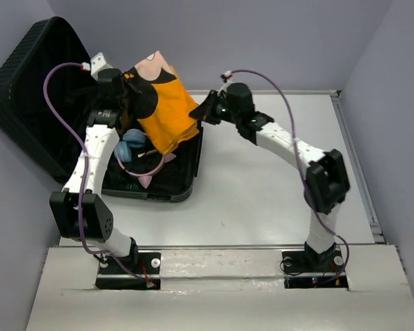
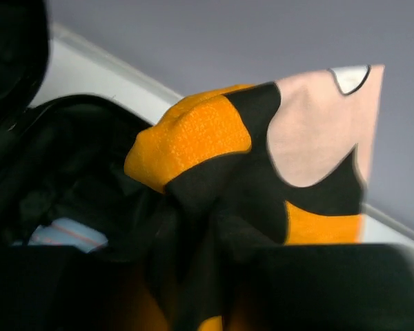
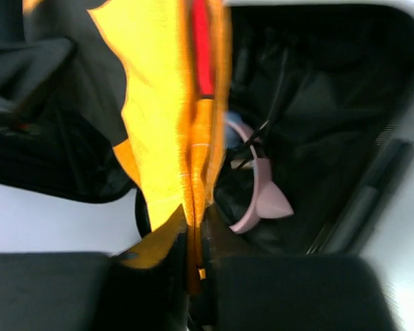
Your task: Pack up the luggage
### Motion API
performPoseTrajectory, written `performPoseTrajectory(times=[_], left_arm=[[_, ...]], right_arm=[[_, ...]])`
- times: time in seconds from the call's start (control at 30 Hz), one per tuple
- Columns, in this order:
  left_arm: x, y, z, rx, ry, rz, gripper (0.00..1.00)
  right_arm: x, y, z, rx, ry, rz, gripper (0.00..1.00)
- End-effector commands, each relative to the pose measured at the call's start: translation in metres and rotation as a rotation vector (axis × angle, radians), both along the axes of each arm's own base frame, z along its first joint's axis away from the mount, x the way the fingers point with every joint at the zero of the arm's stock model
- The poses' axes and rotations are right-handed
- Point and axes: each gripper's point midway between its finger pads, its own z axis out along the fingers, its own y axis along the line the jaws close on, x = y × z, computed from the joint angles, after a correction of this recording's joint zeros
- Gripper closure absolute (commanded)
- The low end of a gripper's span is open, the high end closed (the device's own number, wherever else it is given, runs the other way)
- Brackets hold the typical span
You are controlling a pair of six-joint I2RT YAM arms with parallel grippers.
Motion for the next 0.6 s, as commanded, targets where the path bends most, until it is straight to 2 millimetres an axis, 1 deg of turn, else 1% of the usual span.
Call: performPoseTrajectory(times=[0.0, 0.03, 0.07, 0.1, 0.13, 0.17, 0.2, 0.23, 0.27, 0.3, 0.33, 0.37, 0.4, 0.43, 0.5, 0.53, 0.57], left_arm=[[-0.001, 0.076, -0.017, 0.067, 0.131, 0.156, 0.42], [-0.008, 0.079, -0.026, 0.089, 0.188, 0.165, 0.15], [-0.017, 0.087, -0.017, 0.127, 0.177, 0.193, 0.10], [-0.024, 0.088, -0.008, 0.130, 0.150, 0.199, 0.05], [-0.032, 0.086, 0.002, 0.127, 0.117, 0.199, 0.05], [-0.055, 0.085, 0.021, 0.123, 0.054, 0.199, 0.04], [-0.067, 0.075, 0.034, 0.119, 0.007, 0.178, 0.04], [-0.092, 0.074, 0.053, 0.113, -0.049, 0.181, 0.04], [-0.104, 0.073, 0.059, 0.113, -0.068, 0.182, 0.04], [-0.118, 0.072, 0.064, 0.108, -0.084, 0.186, 0.05], [-0.132, 0.076, 0.064, 0.102, -0.084, 0.206, 0.06], [-0.158, 0.081, 0.065, 0.096, -0.115, 0.227, 0.08], [-0.173, 0.087, 0.063, 0.098, -0.127, 0.255, 0.09], [-0.199, 0.098, 0.056, 0.102, -0.135, 0.310, 0.10], [-0.226, 0.114, 0.046, 0.114, -0.131, 0.397, 0.12], [-0.240, 0.123, 0.037, 0.127, -0.113, 0.442, 0.13], [-0.265, 0.143, 0.029, 0.146, -0.119, 0.560, 0.14]], right_arm=[[0.004, 0.081, -0.060, -0.066, 0.133, 0.122, 0.80], [0.000, 0.095, -0.070, -0.101, 0.140, 0.145, 0.48], [0.008, 0.101, -0.088, -0.182, 0.142, 0.144, 0.33], [0.012, 0.100, -0.095, -0.216, 0.146, 0.137, 0.23], [0.014, 0.099, -0.100, -0.242, 0.156, 0.130, 0.22], [0.016, 0.097, -0.105, -0.263, 0.162, 0.117, 0.20], [0.016, 0.095, -0.103, -0.266, 0.156, 0.117, 0.16], [0.016, 0.095, -0.099, -0.267, 0.145, 0.118, 0.16], [0.011, 0.098, -0.097, -0.271, 0.136, 0.129, 0.16], [0.010, 0.097, -0.095, -0.278, 0.125, 0.134, 0.16], [0.008, 0.095, -0.088, -0.279, 0.114, 0.136, 0.16], [0.007, 0.093, -0.084, -0.282, 0.102, 0.140, 0.16], [0.006, 0.091, -0.081, -0.291, 0.081, 0.140, 0.16], [-0.002, 0.090, -0.071, -0.294, 0.061, 0.149, 0.16], [-0.008, 0.087, -0.061, -0.316, 0.006, 0.160, 0.16], [-0.014, 0.088, -0.055, -0.321, -0.014, 0.172, 0.16], [-0.019, 0.083, -0.043, -0.327, -0.052, 0.179, 0.16]])
